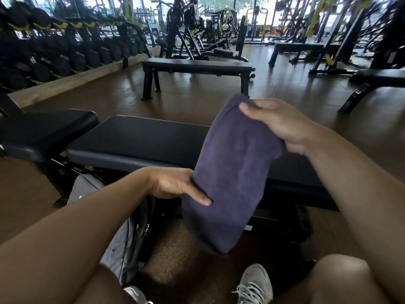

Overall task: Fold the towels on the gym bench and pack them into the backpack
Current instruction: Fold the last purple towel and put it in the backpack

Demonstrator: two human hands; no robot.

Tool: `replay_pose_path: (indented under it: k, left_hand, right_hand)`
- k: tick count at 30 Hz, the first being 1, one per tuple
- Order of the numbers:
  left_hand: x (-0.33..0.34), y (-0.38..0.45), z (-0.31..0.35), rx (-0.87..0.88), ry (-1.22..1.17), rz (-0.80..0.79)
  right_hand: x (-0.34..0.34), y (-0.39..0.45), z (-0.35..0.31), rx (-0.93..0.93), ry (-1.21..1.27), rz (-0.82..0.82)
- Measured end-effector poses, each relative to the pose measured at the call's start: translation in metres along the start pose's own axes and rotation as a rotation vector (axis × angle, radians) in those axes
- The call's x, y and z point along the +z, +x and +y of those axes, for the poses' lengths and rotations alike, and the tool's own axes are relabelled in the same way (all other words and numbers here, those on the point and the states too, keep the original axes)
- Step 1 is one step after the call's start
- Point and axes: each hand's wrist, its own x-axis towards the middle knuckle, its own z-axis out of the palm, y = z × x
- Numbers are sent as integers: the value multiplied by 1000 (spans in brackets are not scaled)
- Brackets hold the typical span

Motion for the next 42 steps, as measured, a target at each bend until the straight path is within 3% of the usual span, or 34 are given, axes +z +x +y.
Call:
replay_pose_path:
  k: [5, 8, 11, 15, 19, 21, 24, 30, 34, 38, 42]
  left_hand:
    - [-33, -17, -12, 9, -200, 153]
    - [-52, -18, -22, 120, -432, 342]
    - [-60, -6, -24, 174, -535, 519]
    - [-50, 21, -8, 182, -376, 869]
    - [-45, 46, 3, 174, -295, 1126]
    - [-44, 51, 4, 131, -144, 1235]
    - [-33, 44, 12, 12, 227, 1200]
    - [-16, 28, 26, -191, 649, 772]
    - [-17, 24, 17, -105, 372, 782]
    - [-25, 20, 9, -64, 87, 928]
    - [-26, 18, 13, -83, -218, 909]
  right_hand:
    - [-45, 2, 41, 104, 136, 233]
    - [-66, 4, 70, 126, 48, 360]
    - [-79, 7, 95, 194, -93, 381]
    - [-86, 10, 116, 330, -243, 364]
    - [-90, 13, 129, 354, -299, 500]
    - [-92, 14, 135, 351, -357, 565]
    - [-97, 13, 142, 387, -408, 584]
    - [-101, 15, 145, 391, -467, 602]
    - [-101, 15, 145, 380, -475, 601]
    - [-100, 14, 146, 373, -467, 620]
    - [-100, 13, 142, 359, -432, 635]
